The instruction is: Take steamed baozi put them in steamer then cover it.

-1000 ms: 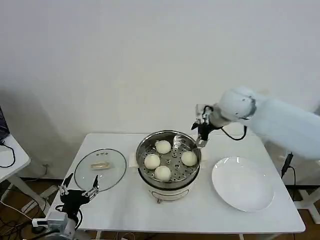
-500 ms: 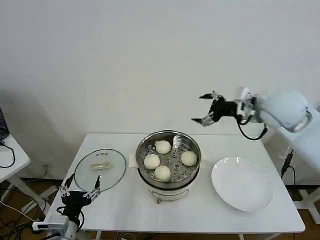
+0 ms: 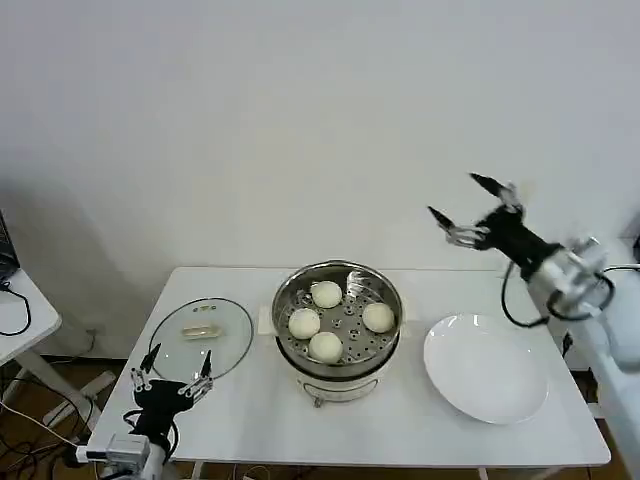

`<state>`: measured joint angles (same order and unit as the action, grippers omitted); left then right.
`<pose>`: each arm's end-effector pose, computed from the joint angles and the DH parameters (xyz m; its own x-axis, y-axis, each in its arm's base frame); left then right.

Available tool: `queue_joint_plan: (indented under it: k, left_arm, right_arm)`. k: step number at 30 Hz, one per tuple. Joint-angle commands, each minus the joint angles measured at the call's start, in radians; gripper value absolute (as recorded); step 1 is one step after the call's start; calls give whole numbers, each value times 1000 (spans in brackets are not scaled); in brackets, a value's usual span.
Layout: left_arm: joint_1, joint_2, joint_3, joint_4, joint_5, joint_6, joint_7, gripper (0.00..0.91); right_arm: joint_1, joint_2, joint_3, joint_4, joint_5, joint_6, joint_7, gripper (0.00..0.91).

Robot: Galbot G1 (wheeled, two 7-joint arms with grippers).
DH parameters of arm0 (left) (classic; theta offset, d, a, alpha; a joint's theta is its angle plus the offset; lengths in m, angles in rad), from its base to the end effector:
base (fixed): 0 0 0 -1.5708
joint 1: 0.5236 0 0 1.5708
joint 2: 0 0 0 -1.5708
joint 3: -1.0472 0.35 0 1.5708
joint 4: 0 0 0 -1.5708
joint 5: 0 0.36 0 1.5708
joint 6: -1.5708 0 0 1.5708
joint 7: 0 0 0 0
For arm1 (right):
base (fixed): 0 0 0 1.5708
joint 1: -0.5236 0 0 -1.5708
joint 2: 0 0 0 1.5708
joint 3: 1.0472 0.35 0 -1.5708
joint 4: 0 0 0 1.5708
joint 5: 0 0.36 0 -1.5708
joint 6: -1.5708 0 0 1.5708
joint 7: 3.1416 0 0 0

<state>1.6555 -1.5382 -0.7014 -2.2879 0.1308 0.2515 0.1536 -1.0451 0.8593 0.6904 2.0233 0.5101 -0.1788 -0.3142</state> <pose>0.1553 0.0517 -0.2443 -0.9865 -0.0265 0.1614 0.0120 0.9725 0.2328 0.3195 -0.1665 -0.1101 -0.8867 -0.4266 -0.1783 -0.3566 0.8764 -0.3236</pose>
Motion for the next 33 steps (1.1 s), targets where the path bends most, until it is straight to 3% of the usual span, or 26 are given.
queue_joint_plan:
  k: [1,6,21,27,33]
  left_arm:
    - [-11,7,6,14,14,-4,-17,907]
    - [-34,11,-3,50,43,-5,-44,907]
    - [-88,61,13,270,557,-105,-121,907]
    - [-156,165,39,324,863,-90,-144,907]
    - [-245,292,148,453,850,-85,-161,907]
  right_arm:
    - [-543,377,262,50,-35,207,86,907]
    - [-621,427,198,-29,-39,249,111,907]
    - [-576,455,159,-68,-25,202,91,907]
    - [-556,468,172,-37,-22,182,104,907]
    - [-558,436,104,-15,-53,159,114,907]
